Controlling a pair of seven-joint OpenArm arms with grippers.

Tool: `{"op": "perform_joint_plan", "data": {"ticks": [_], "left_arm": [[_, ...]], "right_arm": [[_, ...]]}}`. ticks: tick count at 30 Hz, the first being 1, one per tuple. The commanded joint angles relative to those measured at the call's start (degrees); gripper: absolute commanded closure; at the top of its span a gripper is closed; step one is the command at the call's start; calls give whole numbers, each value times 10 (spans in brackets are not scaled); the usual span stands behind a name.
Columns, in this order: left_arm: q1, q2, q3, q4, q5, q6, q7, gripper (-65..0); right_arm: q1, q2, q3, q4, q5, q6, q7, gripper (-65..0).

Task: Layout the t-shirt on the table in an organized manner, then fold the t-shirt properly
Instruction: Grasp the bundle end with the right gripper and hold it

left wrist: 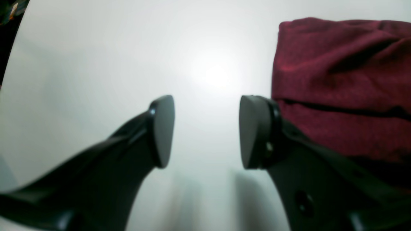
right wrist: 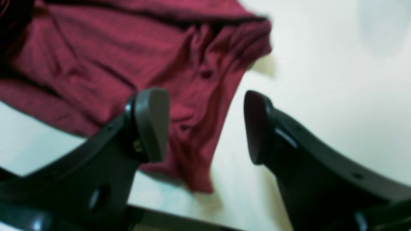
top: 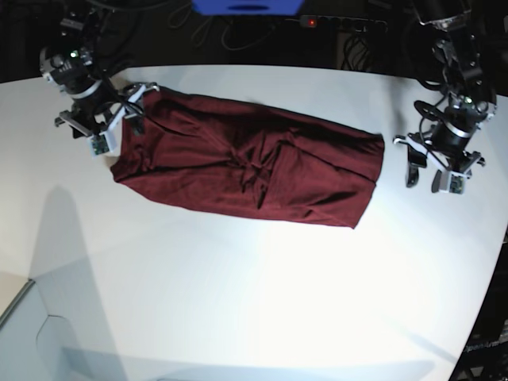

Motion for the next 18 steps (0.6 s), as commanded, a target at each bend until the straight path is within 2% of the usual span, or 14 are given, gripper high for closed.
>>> {"op": "perform_joint_plan", "data": {"ticks": [1, 4, 7, 18], "left_arm": [[-7, -7, -1, 9, -9, 0, -14, -313], [-10, -7, 3, 1, -6, 0, -14, -313], [-10, -7, 10, -9, -4, 0, -16, -313], [-9, -7, 10, -9, -4, 0, -16, -313]], "right_arm": [[0, 3, 0, 12, 5, 2, 11, -369], [-10, 1, -6, 12, 5, 2, 10, -369], [-12, -15, -5, 9, 5, 2, 12, -369], [6, -10, -4, -48, 3, 2, 17, -369]]}}
